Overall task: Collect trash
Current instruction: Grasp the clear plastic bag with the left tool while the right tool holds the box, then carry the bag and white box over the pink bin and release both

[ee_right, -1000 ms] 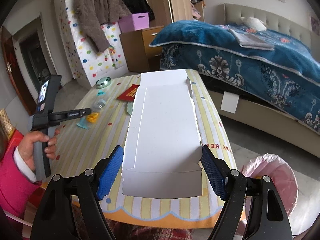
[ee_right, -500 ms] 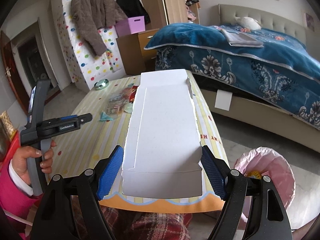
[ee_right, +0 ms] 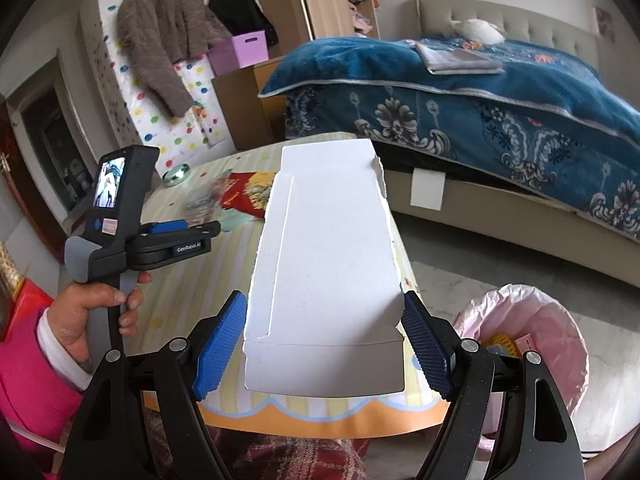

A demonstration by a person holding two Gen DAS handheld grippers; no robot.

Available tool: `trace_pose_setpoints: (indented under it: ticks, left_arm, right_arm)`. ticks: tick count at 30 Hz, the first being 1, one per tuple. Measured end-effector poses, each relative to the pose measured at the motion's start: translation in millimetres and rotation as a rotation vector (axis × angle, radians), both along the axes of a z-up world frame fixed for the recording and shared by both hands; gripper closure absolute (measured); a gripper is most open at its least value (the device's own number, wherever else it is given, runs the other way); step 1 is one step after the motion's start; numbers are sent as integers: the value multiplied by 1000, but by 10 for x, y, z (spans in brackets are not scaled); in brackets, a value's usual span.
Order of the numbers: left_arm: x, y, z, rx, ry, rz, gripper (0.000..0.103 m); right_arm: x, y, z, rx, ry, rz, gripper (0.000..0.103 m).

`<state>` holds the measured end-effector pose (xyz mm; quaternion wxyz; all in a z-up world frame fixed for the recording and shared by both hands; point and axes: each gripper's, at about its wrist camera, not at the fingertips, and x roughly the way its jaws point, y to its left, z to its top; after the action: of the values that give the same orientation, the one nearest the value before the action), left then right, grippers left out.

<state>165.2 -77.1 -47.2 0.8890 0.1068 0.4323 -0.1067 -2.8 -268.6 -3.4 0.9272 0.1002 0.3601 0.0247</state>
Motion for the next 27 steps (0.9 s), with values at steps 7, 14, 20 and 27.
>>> trace_pose_setpoints:
  ticks: [7, 14, 20, 27]
  left_arm:
    - [-313, 138, 309, -77, -57, -76, 102]
    - [-910, 238, 857, -251, -135, -213, 102]
    - [-1308, -50, 1005, -335, -156, -328, 102]
    - [-1550, -643, 878, -382, -108, -466, 102]
  right_arm:
    - [-56, -87, 19, 4, -16, -8, 25]
    - [-176, -121, 56, -6, -48, -27, 25]
    - [-385, -201, 134, -44, -60, -85, 25]
    - [-766, -477, 132, -90, -42, -194, 25]
